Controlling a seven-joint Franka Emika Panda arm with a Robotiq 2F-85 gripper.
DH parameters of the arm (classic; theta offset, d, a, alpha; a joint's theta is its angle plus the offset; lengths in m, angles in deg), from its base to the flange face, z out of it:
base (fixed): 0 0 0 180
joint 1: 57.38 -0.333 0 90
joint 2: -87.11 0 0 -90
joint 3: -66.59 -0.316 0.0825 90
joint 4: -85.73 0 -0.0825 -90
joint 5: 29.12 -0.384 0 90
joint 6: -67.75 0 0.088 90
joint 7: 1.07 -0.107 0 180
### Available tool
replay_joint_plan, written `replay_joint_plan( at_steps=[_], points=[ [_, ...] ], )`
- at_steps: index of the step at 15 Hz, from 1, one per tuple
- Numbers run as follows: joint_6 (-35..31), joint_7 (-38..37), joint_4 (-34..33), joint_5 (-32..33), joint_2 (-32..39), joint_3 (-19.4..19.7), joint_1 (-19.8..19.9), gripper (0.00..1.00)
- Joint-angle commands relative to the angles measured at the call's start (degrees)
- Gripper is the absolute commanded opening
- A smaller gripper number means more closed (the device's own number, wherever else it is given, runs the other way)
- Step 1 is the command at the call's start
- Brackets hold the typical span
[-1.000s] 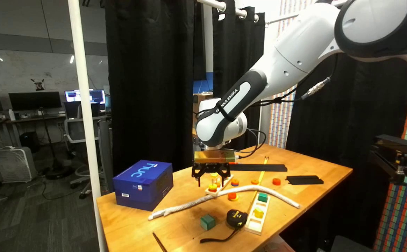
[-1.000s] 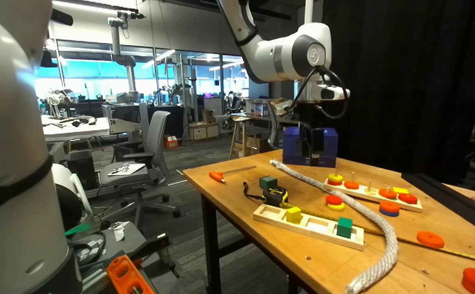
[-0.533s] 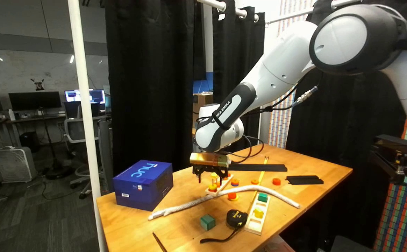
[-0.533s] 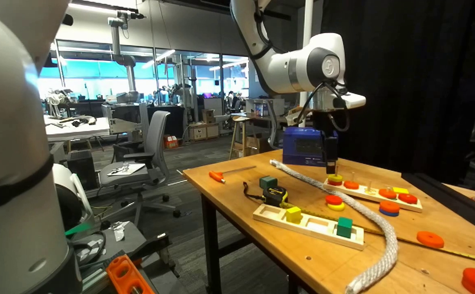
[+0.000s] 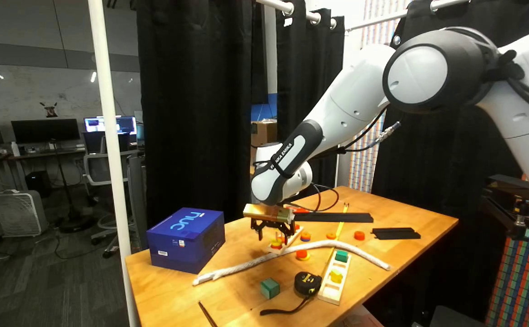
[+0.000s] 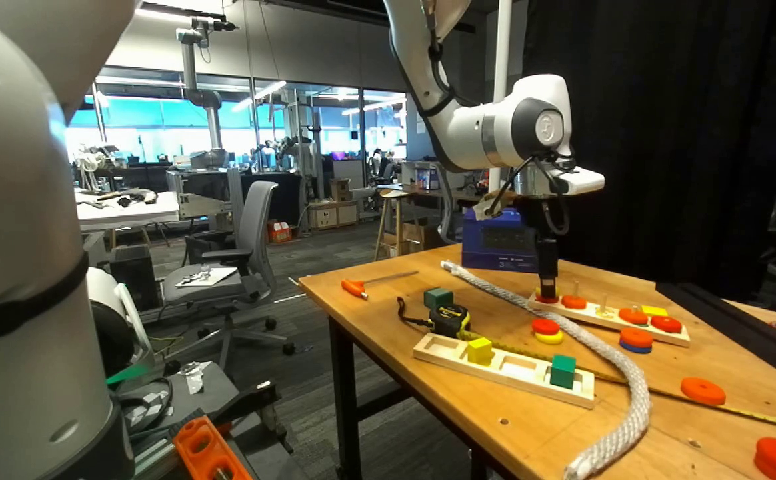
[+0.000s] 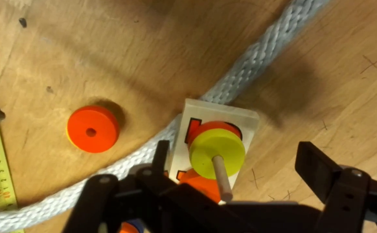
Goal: Remove the yellow object from the wooden structure
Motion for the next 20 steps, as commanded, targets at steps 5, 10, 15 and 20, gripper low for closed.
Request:
replay_joint_plan(
  at_steps=[5, 10, 15, 20],
  points=[
    [0.0, -3.2, -3.1, 1.6, 1.8, 1.9, -1.4, 1.0],
    [0.1, -3.5, -3.5, 1.9, 1.9, 2.2, -1.5, 0.75],
    [0.2, -4.2, -3.7, 2.9, 2.1, 2.6, -1.7, 0.42],
    [0.3, -4.8, -3.7, 3.7, 2.1, 2.8, -1.8, 0.25]
  ],
)
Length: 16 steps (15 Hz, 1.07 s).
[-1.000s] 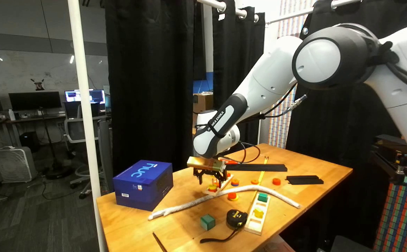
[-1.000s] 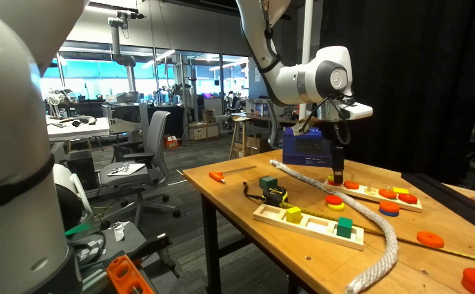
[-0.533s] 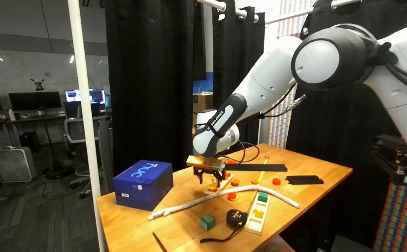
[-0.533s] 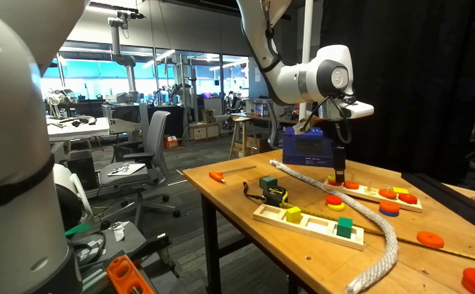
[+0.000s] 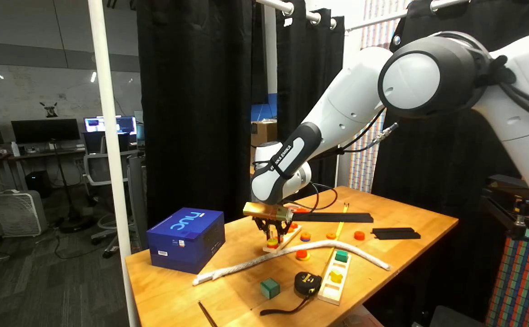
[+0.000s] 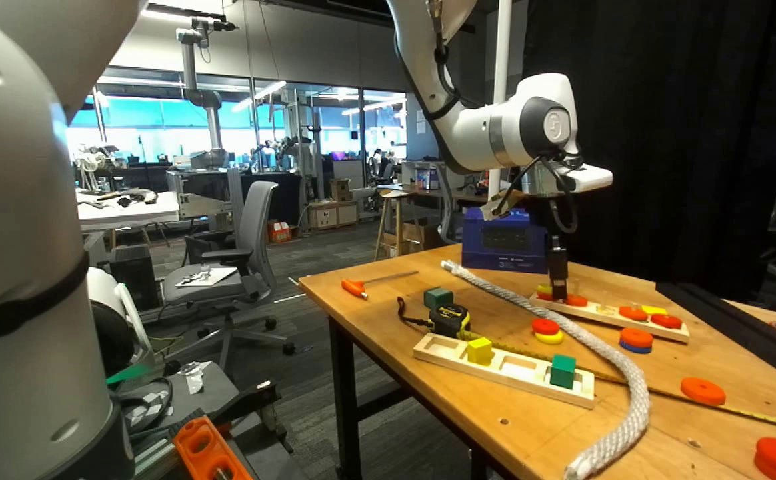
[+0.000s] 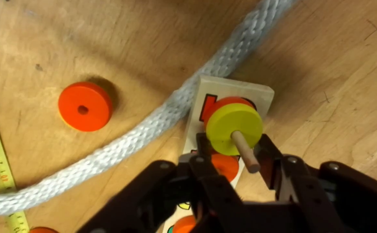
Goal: Remove the yellow object from the wooden structure
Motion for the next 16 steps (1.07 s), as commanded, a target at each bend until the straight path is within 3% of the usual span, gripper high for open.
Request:
replay_joint_plan(
  at_steps=[1, 16],
  points=[
    [0.3, -2.3, -1.7, 1.9, 0.8, 1.2, -1.3, 0.25],
    [-1.0, -5.4, -0.7, 5.8, -0.6, 2.0, -2.8, 0.25]
  ],
)
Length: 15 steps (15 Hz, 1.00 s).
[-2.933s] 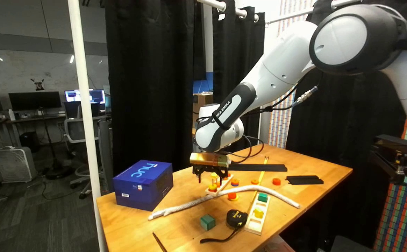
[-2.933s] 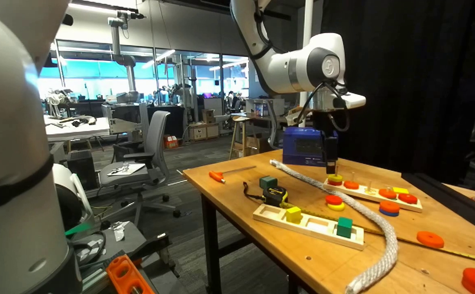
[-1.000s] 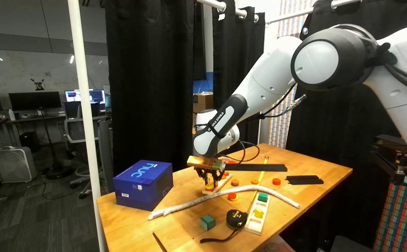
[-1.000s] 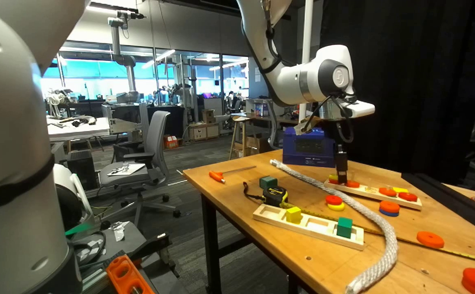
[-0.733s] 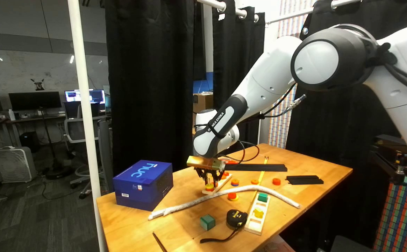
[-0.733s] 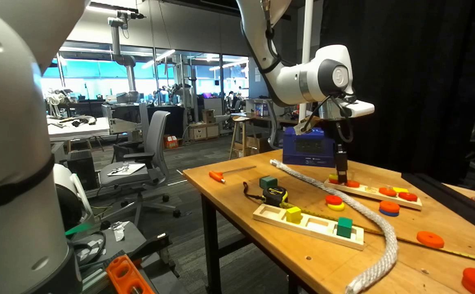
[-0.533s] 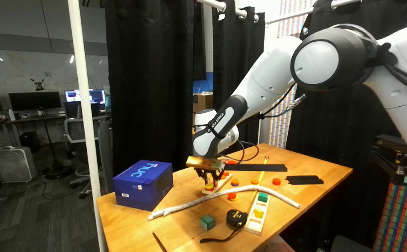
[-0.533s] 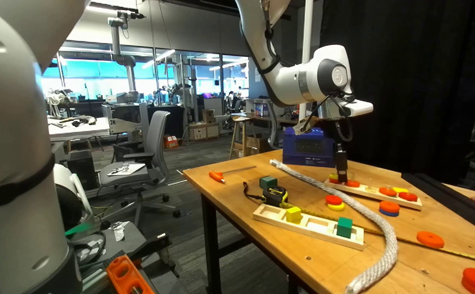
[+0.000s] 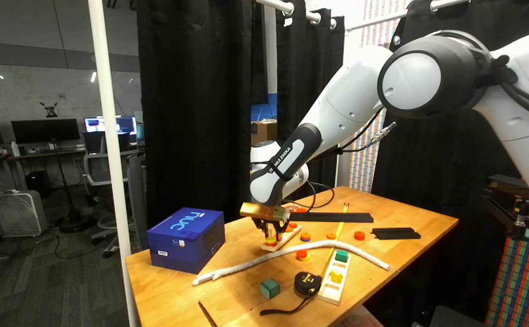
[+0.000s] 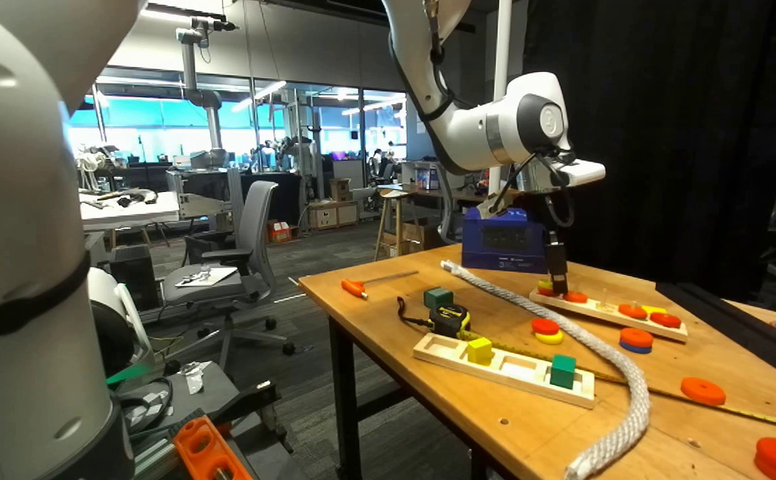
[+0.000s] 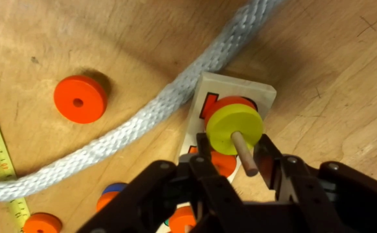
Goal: Remove the yellow object from the wooden structure
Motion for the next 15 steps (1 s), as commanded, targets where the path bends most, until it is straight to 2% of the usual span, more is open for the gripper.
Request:
replay_joint_plan(
  at_steps=[1, 7, 15],
  points=[
    [-1.6, -2.1, 0.0, 1.9, -0.6, 1.0, -1.0, 0.25],
    [-7.9, -1.0, 0.9, 0.9, 0.0, 0.5, -0.5, 0.25],
    [-9.6, 0.4, 0.5, -0.6, 2.7, 0.1, 0.3, 0.25]
  ],
)
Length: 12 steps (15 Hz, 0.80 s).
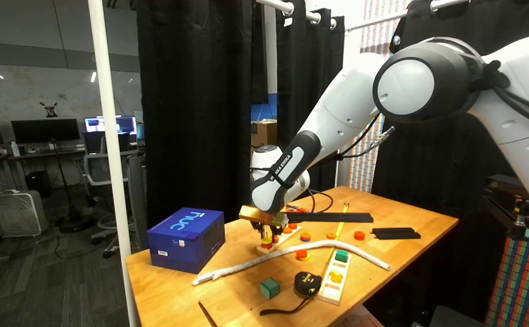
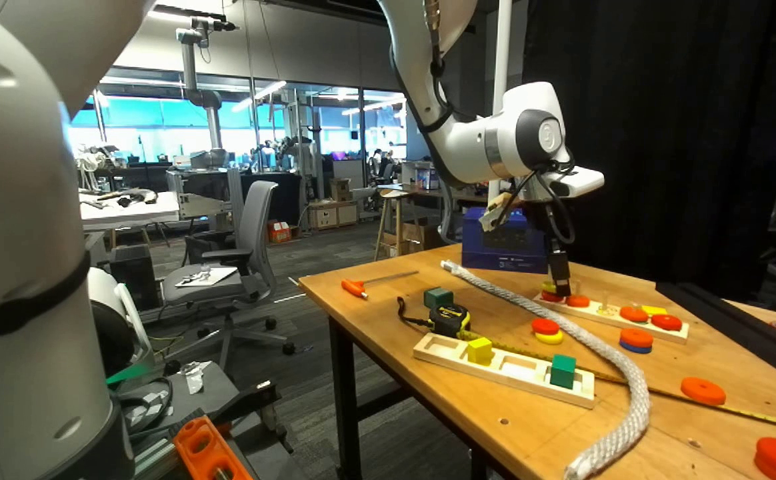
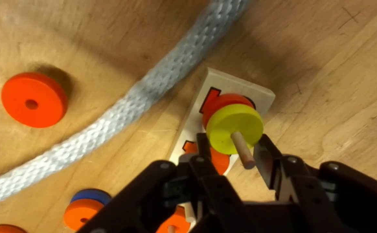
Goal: Remove the yellow object from the wooden structure
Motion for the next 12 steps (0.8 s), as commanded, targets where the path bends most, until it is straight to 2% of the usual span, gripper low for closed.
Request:
replay_joint_plan(
  at_steps=[1, 12],
  points=[
    [-1.9, 0.6, -0.6, -0.9, 1.4, 0.1, 0.3, 0.25],
    [-1.8, -0.4, 0.0, 0.2, -0.2, 0.9, -1.4, 0.24]
  ],
)
